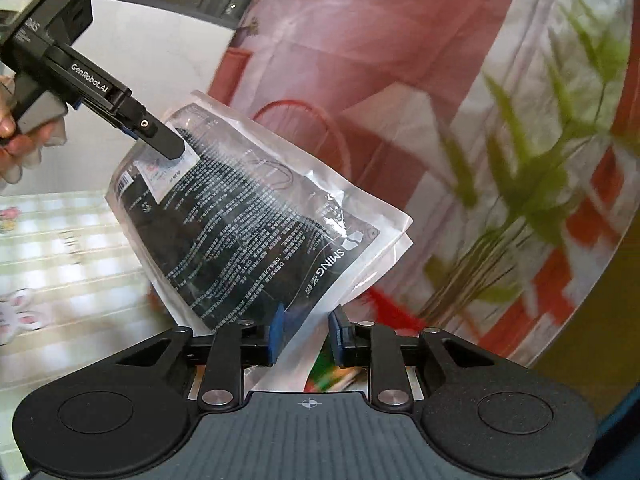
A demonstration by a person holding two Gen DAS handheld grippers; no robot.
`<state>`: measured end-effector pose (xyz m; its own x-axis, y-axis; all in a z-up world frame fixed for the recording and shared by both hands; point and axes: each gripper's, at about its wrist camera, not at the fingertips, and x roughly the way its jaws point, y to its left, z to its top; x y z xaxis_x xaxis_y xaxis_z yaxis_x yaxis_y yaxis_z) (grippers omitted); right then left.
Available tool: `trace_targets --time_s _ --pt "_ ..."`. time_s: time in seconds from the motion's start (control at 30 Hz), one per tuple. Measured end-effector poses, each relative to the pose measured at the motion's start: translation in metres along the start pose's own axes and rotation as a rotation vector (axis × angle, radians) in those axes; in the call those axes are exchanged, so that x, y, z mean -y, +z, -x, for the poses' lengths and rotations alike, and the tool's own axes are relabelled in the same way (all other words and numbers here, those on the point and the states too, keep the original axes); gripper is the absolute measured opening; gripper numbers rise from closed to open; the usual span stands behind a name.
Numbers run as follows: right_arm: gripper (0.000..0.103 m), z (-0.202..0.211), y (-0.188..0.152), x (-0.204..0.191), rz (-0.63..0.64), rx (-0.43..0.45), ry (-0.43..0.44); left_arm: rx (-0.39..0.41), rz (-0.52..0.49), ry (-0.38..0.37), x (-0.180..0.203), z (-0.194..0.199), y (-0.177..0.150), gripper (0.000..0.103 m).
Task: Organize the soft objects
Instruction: 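Grasp the plastic bag edge with both tools and lift it, then carry the plastic bag over the red box and lower it inside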
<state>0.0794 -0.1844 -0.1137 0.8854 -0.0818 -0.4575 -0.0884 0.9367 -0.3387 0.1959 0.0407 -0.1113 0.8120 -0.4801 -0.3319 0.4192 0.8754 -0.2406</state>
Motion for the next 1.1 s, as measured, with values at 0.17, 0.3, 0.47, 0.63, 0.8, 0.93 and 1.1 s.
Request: trace_targets --time_s 0.17,0.3,0.47,0.63,0.8,0.93,1.1 --pt "0.022 -0.023 0.003 0.021 0.017 0.028 -0.089 0.037 0.013 0.0 0.0 -0.029 0.011 0.068" --pt "0.021 -0.043 -0.01 0.027 0.026 0.021 -0.128 0.002 0.014 0.002 -0.003 -0.05 0.003 0.068" --pt "0.02 -0.059 -0.03 0.028 -0.026 -0.032 -0.085 -0.099 0.035 -0.004 -0.008 -0.061 -0.014 0.068" --pt "0.02 -0.06 -0.044 0.024 -0.063 -0.073 -0.039 -0.14 0.043 0.014 -0.016 -0.067 -0.028 0.068" --pt "0.016 -0.06 -0.05 0.021 -0.095 -0.087 -0.025 -0.174 0.057 0.016 -0.019 -0.065 -0.031 0.074" --pt "0.015 -0.058 -0.053 0.022 -0.097 -0.092 -0.012 -0.117 0.094 0.032 -0.022 -0.045 -0.016 0.083" --pt "0.014 -0.054 -0.055 0.016 -0.098 -0.091 -0.018 0.065 0.197 0.117 -0.028 -0.025 0.012 0.082"
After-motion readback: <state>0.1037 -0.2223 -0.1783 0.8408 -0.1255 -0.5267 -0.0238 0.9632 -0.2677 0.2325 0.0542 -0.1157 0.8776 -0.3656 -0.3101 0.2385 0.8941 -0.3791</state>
